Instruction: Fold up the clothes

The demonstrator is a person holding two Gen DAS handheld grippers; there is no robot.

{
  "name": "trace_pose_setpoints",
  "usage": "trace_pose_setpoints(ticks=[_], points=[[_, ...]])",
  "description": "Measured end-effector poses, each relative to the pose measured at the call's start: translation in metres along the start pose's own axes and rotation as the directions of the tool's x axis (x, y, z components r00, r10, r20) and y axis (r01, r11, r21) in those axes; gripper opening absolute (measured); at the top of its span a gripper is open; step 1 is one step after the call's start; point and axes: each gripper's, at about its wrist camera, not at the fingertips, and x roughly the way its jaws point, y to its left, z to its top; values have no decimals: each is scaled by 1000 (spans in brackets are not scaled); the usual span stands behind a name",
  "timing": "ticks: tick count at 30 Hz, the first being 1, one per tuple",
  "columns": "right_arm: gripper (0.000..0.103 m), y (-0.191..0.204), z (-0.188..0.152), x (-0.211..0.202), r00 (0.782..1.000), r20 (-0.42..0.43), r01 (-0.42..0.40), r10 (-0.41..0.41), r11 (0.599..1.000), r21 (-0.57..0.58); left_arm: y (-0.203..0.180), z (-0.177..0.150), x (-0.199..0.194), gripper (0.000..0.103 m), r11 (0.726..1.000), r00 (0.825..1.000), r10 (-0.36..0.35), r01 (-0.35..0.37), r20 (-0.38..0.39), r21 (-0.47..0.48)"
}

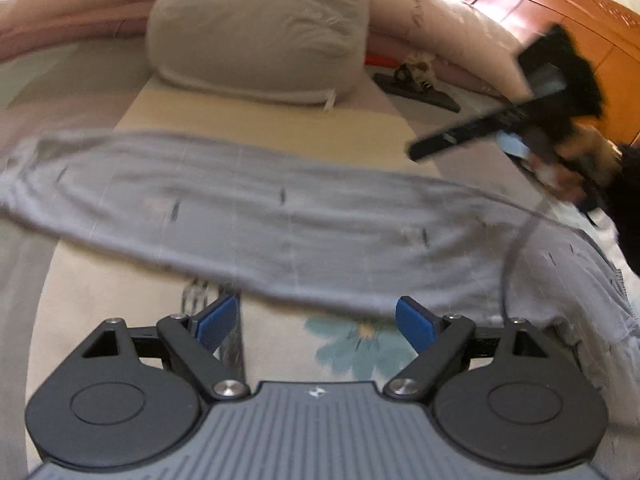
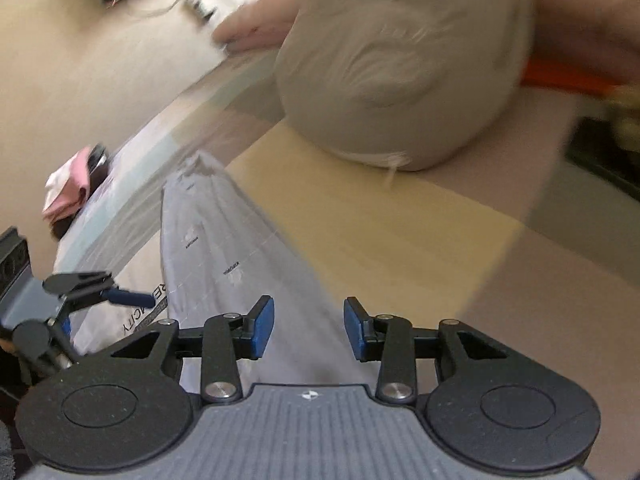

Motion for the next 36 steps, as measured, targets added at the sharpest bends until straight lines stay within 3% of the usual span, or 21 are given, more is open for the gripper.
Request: trace_pose_setpoints(ticks=[3,8,13,19,24,26,30,34,36], points=[[43,-16,20,29,993,-90,-72,74,997,22,3,-13,-7,87,1000,1000,-5,5,-8,-29],[43,-32,39,68,944,-196,-247,264,963,106,8,-21,-10,88,997,999,-32,33,14,-64],[43,-22,54,98,922,-202,-312,330,943,117,9,-19,-8,89,998,999,-39,40,19,-53],[40,-45,35,78,897,-226,-341,379,921,189,11,-22,-7,93,997,997,-62,64,45,-50],[26,-34,30,79,932,-187,-290,310,948,130,7,-20,-2,95,998,998,-50,52,45,-30],[1,-20,34,81,960,-180,-213,215,976,33,6,-21,-2,95,999,998,-48,49,46,-24],[3,-3,39,76,984,-141,-125,110,987,-103,6,-22,-2,95,998,998,-50,51,47,-24],[2,-16,41,74,988,-113,-108,102,993,-43,4,-20,-2,95,999,998,-43,44,36,-12],[7,-14,39,69,992,-97,-79,75,996,-37,5,-18,-4,95,999,999,-45,46,30,-12]])
